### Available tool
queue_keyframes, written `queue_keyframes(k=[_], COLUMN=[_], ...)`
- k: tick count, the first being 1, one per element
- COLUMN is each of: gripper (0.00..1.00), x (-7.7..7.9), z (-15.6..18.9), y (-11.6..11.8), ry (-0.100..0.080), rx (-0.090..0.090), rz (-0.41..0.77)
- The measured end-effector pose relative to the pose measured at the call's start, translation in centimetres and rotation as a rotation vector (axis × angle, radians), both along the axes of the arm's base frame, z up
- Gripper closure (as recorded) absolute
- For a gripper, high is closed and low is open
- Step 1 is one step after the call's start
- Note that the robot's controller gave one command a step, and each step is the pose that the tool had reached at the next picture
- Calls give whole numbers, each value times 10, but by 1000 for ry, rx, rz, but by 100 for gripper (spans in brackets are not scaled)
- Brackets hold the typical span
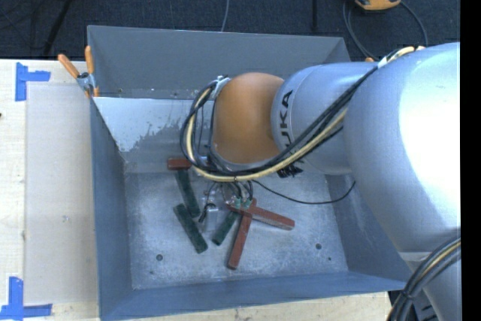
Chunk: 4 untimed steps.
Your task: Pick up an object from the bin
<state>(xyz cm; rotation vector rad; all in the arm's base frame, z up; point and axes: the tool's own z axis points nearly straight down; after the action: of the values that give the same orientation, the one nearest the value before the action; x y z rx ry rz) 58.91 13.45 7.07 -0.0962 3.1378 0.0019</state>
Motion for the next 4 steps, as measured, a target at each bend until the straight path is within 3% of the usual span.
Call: queue_keyframes(k=[2,3,4], gripper=[0,0,0], x=[0,-4,-1], z=[0,0,2], y=[0,2,9], ry=[0,2,0], rx=[0,-2,-1], rz=[-1,132,509])
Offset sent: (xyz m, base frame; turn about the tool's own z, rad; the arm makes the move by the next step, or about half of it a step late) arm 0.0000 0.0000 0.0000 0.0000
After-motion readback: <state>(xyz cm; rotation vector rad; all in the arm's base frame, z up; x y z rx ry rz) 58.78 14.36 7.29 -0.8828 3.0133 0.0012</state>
